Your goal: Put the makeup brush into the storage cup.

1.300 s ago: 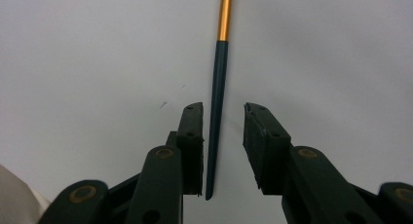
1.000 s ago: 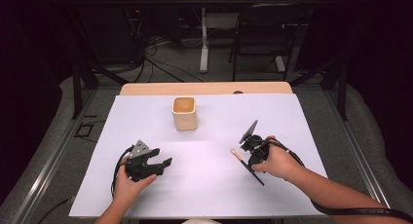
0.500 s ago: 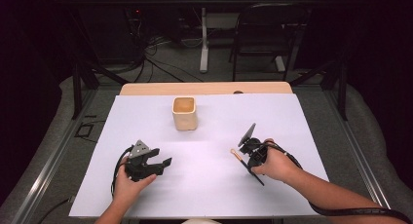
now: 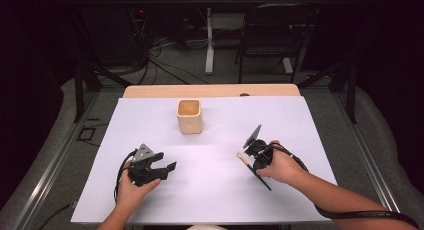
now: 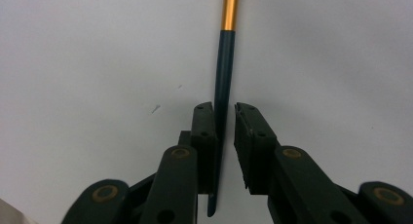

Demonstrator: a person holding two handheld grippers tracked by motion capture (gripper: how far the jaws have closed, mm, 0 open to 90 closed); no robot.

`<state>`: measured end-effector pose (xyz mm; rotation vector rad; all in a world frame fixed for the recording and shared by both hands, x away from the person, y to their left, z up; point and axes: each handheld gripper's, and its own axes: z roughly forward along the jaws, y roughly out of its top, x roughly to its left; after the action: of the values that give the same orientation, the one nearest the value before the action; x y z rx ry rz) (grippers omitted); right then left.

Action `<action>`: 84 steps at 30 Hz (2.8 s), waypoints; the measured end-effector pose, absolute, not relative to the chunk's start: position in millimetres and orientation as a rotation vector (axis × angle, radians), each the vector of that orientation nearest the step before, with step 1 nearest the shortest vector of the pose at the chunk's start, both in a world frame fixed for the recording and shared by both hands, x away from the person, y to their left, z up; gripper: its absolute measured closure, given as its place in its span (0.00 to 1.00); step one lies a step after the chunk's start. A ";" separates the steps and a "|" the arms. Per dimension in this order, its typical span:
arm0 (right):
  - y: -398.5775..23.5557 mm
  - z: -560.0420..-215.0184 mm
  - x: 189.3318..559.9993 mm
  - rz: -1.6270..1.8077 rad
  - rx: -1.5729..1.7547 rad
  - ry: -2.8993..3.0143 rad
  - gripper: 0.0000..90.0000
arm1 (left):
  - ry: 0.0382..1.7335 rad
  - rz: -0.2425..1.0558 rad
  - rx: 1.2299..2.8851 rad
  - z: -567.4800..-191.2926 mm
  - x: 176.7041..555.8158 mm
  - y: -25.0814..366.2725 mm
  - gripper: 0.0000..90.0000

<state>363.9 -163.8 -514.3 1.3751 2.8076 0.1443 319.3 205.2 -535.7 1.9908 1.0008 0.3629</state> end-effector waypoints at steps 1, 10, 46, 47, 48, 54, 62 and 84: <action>-163.8 -512.7 366.1 0.121 1.357 2.825 0.87 | 1.000 0.364 1.992 -535.8 319.4 205.2 0.39; -159.5 -515.0 371.1 0.144 1.363 2.811 0.85 | 1.004 0.366 1.993 -535.3 319.4 206.1 0.39; -153.5 -525.1 375.6 0.099 1.344 2.816 0.90 | 1.007 0.357 1.992 -535.9 319.9 206.5 0.39; -153.4 -525.1 375.6 0.101 1.344 2.816 0.90 | 1.007 0.357 1.993 -536.0 320.0 206.5 0.39; -153.4 -525.2 375.7 0.101 1.344 2.816 0.91 | 1.008 0.356 1.993 -536.0 320.0 206.5 0.39; -153.5 -523.7 377.0 0.072 1.327 2.839 0.92 | 1.008 0.357 1.991 -536.1 319.9 206.3 0.39; -153.9 -524.4 376.4 0.086 1.349 2.834 0.92 | 1.008 0.356 1.992 -536.0 319.9 206.3 0.39; -154.4 -516.3 378.2 0.076 1.323 2.841 0.93 | 1.010 0.355 1.991 -536.2 320.0 206.6 0.39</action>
<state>378.2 -154.4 -516.3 1.3232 2.8410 0.0760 320.0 206.6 -536.2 1.9914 1.0096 0.3547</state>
